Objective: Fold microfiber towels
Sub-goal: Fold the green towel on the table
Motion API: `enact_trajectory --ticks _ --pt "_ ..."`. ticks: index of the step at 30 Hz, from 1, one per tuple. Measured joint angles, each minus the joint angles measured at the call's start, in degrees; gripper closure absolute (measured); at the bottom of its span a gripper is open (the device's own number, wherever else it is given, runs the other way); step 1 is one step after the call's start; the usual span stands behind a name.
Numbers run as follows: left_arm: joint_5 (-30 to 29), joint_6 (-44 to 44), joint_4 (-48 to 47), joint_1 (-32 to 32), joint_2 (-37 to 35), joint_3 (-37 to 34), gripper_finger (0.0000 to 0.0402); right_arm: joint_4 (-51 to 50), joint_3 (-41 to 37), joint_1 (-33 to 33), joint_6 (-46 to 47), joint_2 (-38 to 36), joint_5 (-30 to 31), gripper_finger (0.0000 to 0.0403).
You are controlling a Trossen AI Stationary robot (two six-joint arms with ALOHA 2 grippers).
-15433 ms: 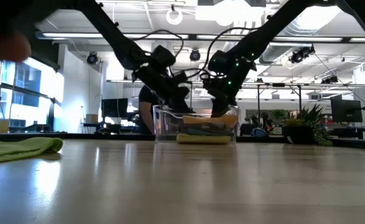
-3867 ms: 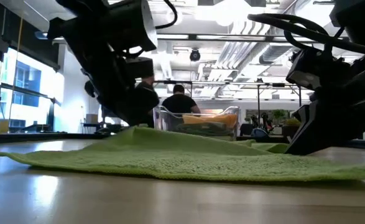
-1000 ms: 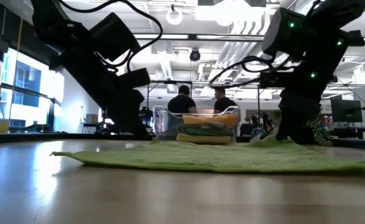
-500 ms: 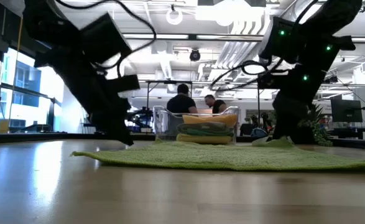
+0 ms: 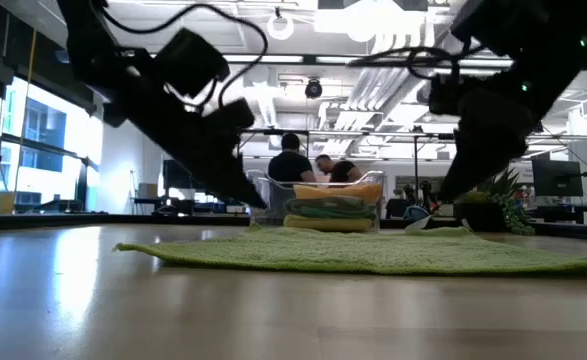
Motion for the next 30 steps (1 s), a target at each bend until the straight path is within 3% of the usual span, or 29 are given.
enact_trajectory --ticks 2,7,13,21,25,30 --pt "0.46 1.18 -0.63 0.70 1.70 -0.08 0.0402 2.55 -0.65 1.36 2.03 2.75 0.02 0.0394" --pt "0.31 2.22 -0.68 0.19 5.50 -0.07 0.0402 5.42 -0.63 3.54 4.41 9.83 -2.03 0.0375" --pt "-2.98 0.27 -3.68 -2.77 4.77 0.04 0.0402 6.88 0.85 5.16 3.05 13.12 -3.75 0.0393" --pt "-4.06 -6.83 -16.24 -5.12 -3.60 -0.19 0.0401 5.53 1.56 5.36 3.35 7.95 -7.26 0.0384" --pt "-3.78 -8.87 -19.23 -2.73 -8.42 -0.14 0.0388 0.88 1.62 3.29 4.97 3.21 -9.12 0.0353" --pt "1.55 -12.12 -22.90 3.00 -13.92 -1.10 0.0344 0.51 -3.20 0.07 9.51 -1.62 -8.09 0.0315"
